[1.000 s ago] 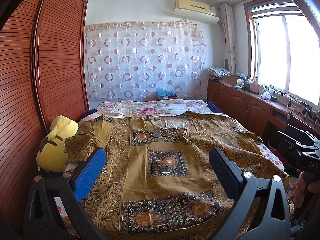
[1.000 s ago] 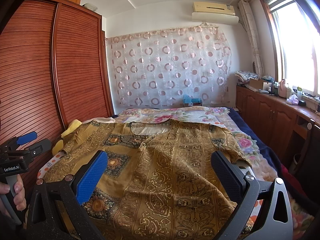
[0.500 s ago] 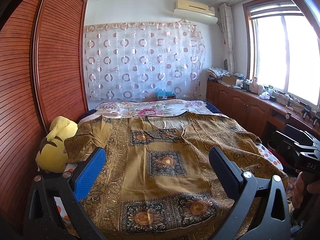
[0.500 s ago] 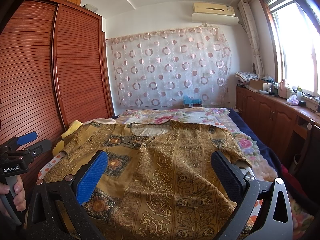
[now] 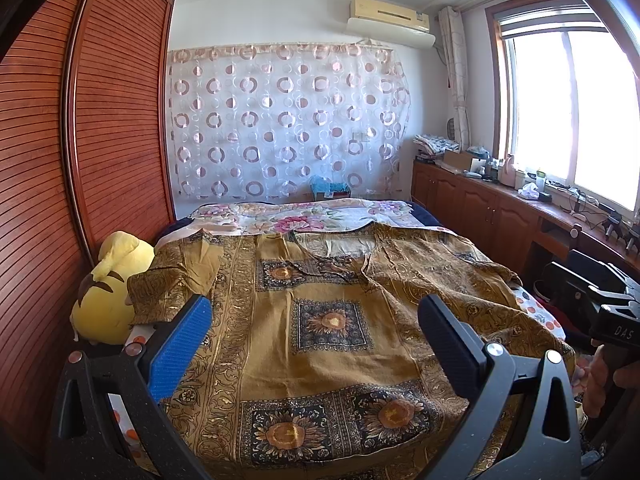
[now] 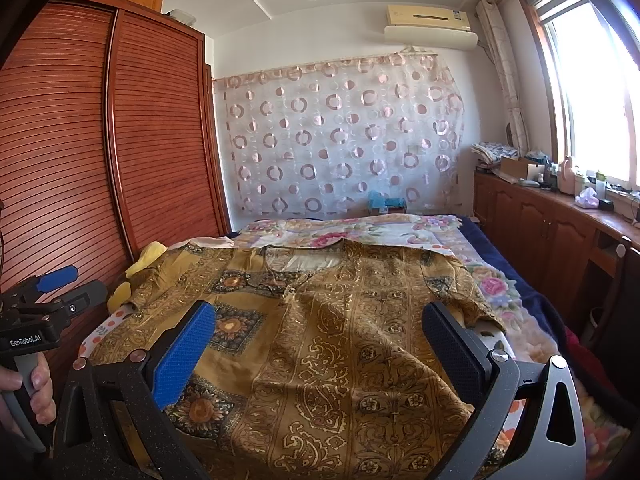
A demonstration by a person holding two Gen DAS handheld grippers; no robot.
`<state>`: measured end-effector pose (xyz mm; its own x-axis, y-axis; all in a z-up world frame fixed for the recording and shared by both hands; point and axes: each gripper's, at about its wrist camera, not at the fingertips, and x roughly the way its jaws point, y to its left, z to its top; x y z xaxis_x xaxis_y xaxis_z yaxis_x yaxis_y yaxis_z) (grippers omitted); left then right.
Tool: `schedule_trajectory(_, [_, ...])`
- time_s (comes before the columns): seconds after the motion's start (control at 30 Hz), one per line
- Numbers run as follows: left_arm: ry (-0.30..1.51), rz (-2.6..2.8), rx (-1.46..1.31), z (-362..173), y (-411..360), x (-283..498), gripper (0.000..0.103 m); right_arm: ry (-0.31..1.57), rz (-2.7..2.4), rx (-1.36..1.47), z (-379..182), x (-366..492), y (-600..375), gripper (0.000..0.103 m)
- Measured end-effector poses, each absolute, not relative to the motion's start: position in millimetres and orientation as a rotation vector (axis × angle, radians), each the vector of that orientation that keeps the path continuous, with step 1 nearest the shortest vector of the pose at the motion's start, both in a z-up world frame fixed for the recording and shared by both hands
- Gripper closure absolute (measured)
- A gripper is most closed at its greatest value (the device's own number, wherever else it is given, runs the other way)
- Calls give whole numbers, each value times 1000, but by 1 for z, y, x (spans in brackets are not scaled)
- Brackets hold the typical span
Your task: Fold small clothes
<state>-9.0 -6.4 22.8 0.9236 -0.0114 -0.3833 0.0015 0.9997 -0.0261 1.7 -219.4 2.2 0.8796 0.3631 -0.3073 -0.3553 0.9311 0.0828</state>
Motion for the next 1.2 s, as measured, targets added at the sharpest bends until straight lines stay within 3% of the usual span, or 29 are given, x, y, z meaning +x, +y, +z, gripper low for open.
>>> schedule_trajectory(0.4, [440,20,-35,1,2,2,0,301,364,-3,-10,12,-209,0])
schedule_trajectory(1.2, [595,163,-83,-52,139,52,0,512,546,-81,-35,145,-131,0])
